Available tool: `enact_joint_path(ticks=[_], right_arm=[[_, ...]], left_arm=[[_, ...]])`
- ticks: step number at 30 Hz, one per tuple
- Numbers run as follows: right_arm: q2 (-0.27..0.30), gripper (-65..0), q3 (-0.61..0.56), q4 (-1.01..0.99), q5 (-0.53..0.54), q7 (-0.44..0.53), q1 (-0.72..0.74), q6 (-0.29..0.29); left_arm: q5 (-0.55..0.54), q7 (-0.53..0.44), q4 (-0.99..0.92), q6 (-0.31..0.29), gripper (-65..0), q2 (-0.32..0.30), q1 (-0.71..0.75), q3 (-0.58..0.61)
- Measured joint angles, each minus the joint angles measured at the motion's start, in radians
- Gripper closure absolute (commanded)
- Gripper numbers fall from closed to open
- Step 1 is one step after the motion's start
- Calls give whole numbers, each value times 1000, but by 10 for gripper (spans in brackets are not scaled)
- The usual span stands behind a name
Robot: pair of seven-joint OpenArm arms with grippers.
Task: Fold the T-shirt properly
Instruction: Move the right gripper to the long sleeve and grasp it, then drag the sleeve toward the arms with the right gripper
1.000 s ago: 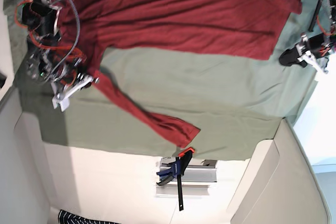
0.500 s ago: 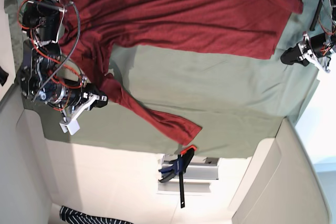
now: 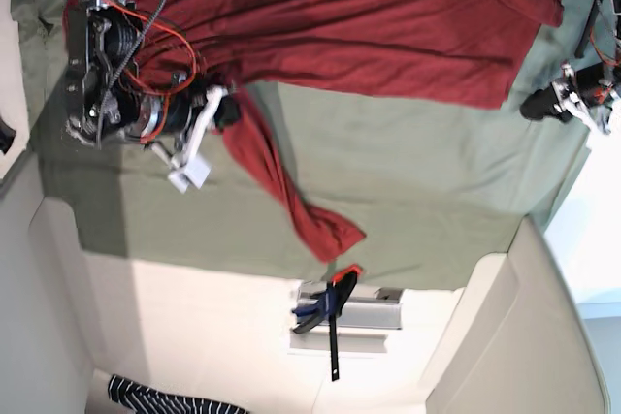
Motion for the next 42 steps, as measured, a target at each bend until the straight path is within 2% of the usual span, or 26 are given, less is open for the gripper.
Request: enact_joint_path(ticks=[9, 19, 31, 39, 42], right_arm=[[6, 0, -18, 205, -38, -16, -158, 0], [101, 0, -18, 443, -51, -16, -333, 0], [101, 0, -18, 722, -64, 36, -542, 1], [101, 0, -18, 757, -67, 43, -603, 1], [100, 0, -18, 757, -100, 55, -603, 1]], left_arm=[[0, -5, 0, 0, -187, 0, 0, 0], [2, -8, 0, 0, -187, 0, 0, 0], [1, -8, 0, 0, -187, 3, 0, 0], [2, -19, 0, 1, -187, 3, 0, 0], [2, -19, 0, 0, -187, 3, 0, 0]])
